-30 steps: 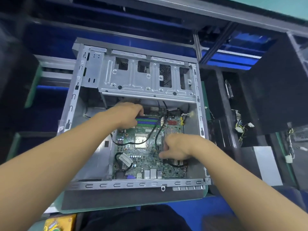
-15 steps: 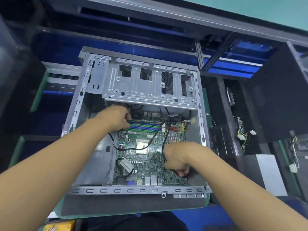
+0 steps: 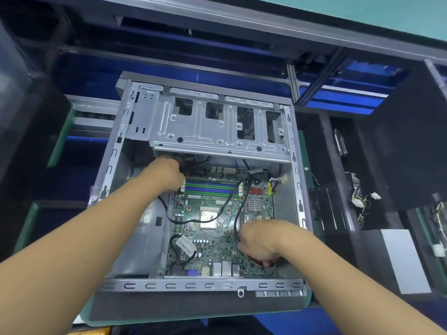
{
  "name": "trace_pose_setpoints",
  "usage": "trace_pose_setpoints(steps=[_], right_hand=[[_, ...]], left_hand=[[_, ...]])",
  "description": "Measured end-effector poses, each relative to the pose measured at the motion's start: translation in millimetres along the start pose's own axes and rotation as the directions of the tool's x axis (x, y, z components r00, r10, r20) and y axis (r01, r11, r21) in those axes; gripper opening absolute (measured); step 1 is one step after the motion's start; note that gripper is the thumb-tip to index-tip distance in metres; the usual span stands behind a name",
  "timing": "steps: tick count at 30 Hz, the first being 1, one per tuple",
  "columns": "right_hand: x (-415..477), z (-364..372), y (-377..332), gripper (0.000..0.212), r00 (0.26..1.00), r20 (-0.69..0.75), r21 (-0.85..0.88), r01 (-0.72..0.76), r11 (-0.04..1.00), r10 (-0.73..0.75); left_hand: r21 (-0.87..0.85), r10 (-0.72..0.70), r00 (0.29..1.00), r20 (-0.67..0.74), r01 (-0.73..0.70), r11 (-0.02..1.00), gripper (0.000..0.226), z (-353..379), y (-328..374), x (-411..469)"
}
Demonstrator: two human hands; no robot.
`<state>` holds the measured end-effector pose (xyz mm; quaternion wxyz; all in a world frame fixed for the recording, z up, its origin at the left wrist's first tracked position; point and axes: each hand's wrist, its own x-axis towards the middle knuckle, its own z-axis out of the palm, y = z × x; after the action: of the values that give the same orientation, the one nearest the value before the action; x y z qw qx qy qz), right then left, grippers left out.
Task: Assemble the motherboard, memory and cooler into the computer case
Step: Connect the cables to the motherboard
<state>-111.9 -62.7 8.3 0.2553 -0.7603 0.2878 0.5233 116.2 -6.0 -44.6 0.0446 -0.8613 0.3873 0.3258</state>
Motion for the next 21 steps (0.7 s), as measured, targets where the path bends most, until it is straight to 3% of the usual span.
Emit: trace_pose_setpoints(steps=[5, 10, 14, 16, 18, 21], right_hand=[[2.6, 3.2, 0.9, 0.043, 0.999, -0.008, -0.036, 0.046, 0.998, -0.046], [-0.7, 4.0, -0.2, 0.042, 0.998, -0.013, -0.039, 0.064, 0.997, -0.064], [-10.0, -5.9, 1.6, 0.040, 0.998, -0.035, -0.049, 0.047, 0.998, -0.049], [-16.7, -15.5, 2.4, 0.039, 0.993, -0.118, -0.075, 0.023, 0.997, -0.032], [-17.5, -24.0, 0.9, 0.026, 0.957, -0.290, -0.058, -0.013, 0.998, -0.004], [-3.7, -34.5, -5.5, 0.010, 0.786, -0.615, 0.093, -0.011, 0.996, 0.066]], left_hand=[[-0.115, -0.011, 0.997, 0.077, 0.020, 0.993, 0.063, -0.3, 7.9, -4.3], [-0.048, -0.099, 0.995, -0.010, 0.099, 0.994, 0.040, -1.4, 9.8, -5.0], [-0.103, -0.066, 0.995, -0.073, 0.058, 0.993, 0.032, -0.2, 5.1, -0.1], [-0.125, -0.077, 0.995, -0.056, 0.070, 0.990, 0.032, -0.3, 5.1, -0.8], [-0.142, -0.097, 0.995, -0.004, 0.095, 0.985, 0.034, 2.0, 5.5, -1.7], [-0.186, -0.105, 0.995, 0.000, 0.103, 0.977, 0.035, 4.5, 6.9, -1.8]])
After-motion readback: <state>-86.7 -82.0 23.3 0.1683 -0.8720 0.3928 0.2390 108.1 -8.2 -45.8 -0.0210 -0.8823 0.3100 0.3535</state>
